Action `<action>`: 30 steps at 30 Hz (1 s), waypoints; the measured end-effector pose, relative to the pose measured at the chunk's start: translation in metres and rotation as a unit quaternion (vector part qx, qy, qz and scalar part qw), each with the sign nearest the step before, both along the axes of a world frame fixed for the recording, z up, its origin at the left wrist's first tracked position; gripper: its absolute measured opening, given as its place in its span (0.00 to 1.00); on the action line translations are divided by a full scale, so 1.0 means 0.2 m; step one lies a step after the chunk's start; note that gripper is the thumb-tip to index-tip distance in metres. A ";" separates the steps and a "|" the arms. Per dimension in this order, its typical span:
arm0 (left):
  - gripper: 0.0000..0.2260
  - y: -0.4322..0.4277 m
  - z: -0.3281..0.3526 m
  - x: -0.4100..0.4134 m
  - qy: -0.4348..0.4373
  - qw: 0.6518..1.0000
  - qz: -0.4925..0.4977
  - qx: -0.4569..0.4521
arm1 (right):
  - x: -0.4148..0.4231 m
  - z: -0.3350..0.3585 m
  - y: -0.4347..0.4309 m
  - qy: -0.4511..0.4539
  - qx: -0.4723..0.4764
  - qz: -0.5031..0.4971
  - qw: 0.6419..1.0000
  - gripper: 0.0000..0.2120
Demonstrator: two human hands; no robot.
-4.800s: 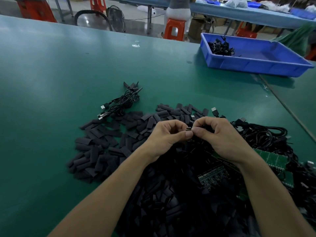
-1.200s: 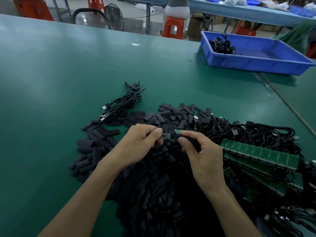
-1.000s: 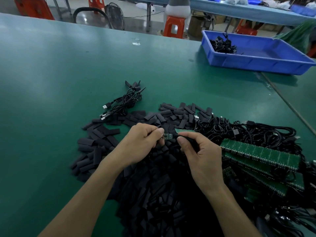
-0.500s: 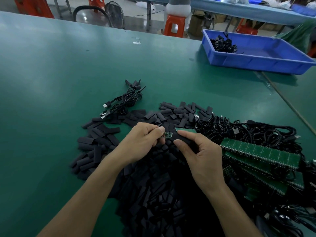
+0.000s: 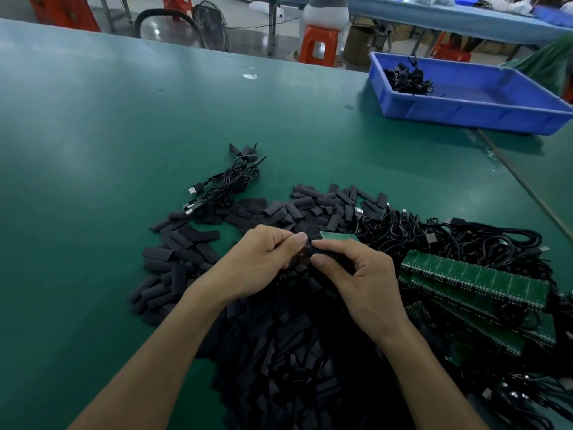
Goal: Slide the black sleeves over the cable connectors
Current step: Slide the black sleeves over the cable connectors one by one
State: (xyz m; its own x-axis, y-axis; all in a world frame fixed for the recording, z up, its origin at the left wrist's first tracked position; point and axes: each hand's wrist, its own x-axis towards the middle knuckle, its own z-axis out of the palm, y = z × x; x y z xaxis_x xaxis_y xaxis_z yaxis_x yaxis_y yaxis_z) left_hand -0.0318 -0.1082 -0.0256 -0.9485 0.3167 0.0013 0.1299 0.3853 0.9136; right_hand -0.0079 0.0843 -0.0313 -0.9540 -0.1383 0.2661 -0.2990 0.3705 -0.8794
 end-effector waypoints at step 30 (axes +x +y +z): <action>0.04 -0.01 0.00 0.01 0.048 0.997 0.028 -0.060 | -0.01 -0.04 0.02 0.037 0.011 -0.043 0.998 0.09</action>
State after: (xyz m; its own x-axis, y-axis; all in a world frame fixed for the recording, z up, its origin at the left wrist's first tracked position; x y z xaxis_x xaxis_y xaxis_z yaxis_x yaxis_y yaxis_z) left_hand -0.0305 -0.1111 -0.0248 -0.9622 0.2661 0.0574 0.1888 0.5002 0.8451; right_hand -0.0094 0.0891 -0.0398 -0.9404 -0.0642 0.3340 -0.3294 0.4167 -0.8473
